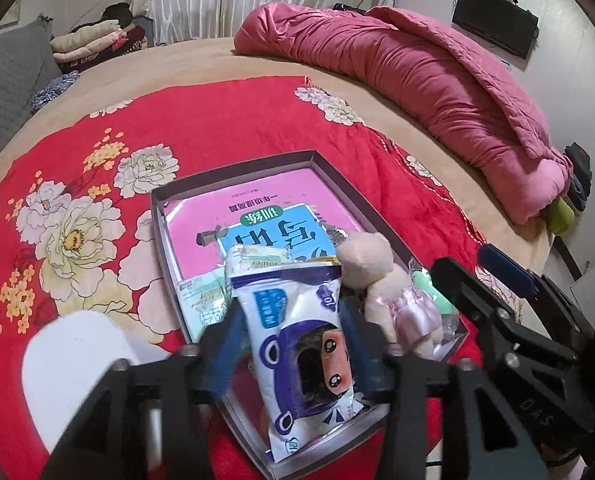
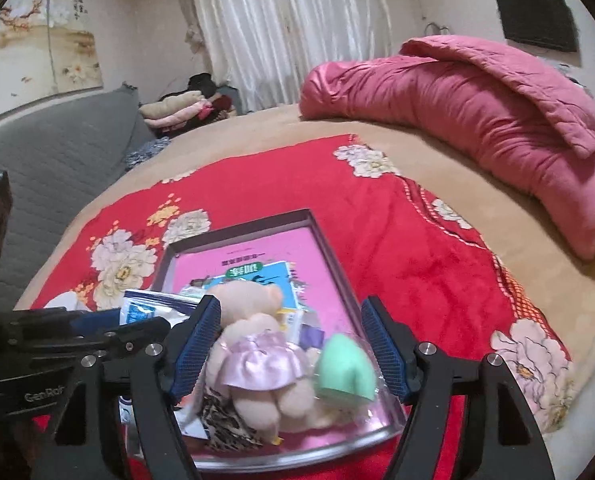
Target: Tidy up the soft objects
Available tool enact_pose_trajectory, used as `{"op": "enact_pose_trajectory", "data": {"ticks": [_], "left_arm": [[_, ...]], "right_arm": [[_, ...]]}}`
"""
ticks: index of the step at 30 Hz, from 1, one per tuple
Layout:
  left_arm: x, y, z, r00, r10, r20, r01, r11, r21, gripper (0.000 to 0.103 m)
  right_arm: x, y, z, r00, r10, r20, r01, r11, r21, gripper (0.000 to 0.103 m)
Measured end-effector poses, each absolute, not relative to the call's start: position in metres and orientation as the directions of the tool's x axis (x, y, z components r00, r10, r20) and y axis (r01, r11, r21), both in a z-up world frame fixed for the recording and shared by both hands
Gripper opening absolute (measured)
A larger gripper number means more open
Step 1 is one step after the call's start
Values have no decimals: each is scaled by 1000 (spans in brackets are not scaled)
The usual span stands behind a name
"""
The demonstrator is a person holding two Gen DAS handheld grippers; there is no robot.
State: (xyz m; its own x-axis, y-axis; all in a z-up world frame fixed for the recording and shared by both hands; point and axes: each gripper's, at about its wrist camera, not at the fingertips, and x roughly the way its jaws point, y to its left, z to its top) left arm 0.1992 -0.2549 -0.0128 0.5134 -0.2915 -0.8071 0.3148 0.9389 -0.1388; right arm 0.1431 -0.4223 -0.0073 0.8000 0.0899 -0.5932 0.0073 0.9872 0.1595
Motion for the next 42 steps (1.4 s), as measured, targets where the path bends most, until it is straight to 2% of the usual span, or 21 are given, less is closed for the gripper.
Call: {"op": "enact_pose_trajectory", "data": {"ticks": [11, 19, 23, 25, 33, 39, 42], "left_arm": [[192, -244, 4, 546, -338, -767, 313, 931, -187, 58], [181, -234, 22, 585, -352, -730, 307, 930, -203, 60], [173, -231, 29, 597, -352, -721, 307, 931, -200, 68], [169, -229, 32, 606, -348, -715, 306, 932, -195, 71], [139, -214, 38, 632, -302, -714, 266, 949, -166, 72], [110, -197, 38, 638, -278, -718, 250, 957, -148, 72], [95, -188, 35, 641, -259, -722, 230, 963, -141, 72]], "right_arm": [[131, -442, -1, 818, 69, -572, 70, 973, 218, 75], [126, -437, 5, 815, 58, -576, 64, 980, 189, 75], [118, -432, 10, 821, 47, -569, 63, 983, 172, 75], [114, -428, 16, 824, 37, -565, 65, 985, 158, 76], [81, -409, 33, 834, 42, -551, 49, 988, 149, 77], [52, -388, 33, 819, -18, -573, 51, 998, 41, 77], [43, -385, 29, 799, -19, -601, 63, 997, 52, 77]]}}
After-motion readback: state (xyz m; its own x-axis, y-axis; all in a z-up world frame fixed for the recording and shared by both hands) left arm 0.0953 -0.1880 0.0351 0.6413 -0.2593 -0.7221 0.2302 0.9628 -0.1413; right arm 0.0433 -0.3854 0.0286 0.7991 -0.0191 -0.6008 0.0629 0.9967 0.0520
